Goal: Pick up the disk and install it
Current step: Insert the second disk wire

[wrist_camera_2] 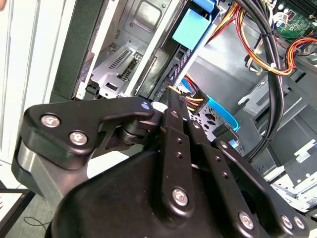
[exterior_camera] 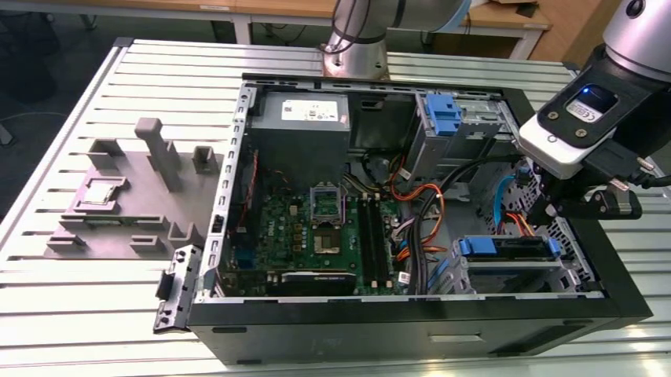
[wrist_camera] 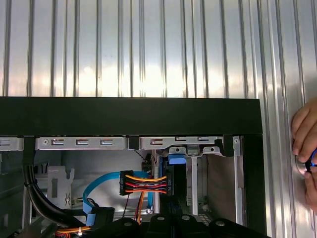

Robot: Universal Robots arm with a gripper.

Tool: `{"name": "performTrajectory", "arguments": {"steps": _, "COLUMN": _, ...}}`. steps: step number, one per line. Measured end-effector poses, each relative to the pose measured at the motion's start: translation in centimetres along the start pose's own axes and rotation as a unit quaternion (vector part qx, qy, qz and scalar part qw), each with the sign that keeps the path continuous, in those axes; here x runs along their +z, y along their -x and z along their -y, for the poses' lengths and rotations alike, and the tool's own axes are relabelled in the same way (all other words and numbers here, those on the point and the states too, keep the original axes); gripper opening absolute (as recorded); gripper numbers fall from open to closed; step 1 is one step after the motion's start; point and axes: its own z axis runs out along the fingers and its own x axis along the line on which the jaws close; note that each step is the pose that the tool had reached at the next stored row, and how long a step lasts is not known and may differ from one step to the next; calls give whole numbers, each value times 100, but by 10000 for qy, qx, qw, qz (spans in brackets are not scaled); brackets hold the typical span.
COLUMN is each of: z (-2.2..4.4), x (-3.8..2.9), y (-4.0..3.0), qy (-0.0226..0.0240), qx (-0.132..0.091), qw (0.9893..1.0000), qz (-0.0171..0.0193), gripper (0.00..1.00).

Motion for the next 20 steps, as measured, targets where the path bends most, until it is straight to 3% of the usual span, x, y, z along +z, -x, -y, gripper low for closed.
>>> {"name": "performTrajectory", "arguments": {"steps": 3, "z": 0, "x": 0, "y": 0, "qy": -4, "qx": 0, "qw": 10000, "qz": 0, "gripper": 10}}
{"name": "performTrajectory", "arguments": {"steps": 7, "z": 0, "x": 1, "y": 0, "qy": -97, "qx": -8, "qw": 10000, "qz": 3, "gripper": 10}}
{"name": "performTrajectory", "arguments": {"steps": 13, "z": -1, "x": -18, "y": 2, "qy": -99, "qx": -9, "qw": 10000, "qz": 4, "gripper": 10}}
{"name": "performTrajectory", "arguments": {"steps": 20, "z": -9, "x": -138, "y": 12, "qy": -99, "qx": -9, "qw": 10000, "qz": 4, "gripper": 10}}
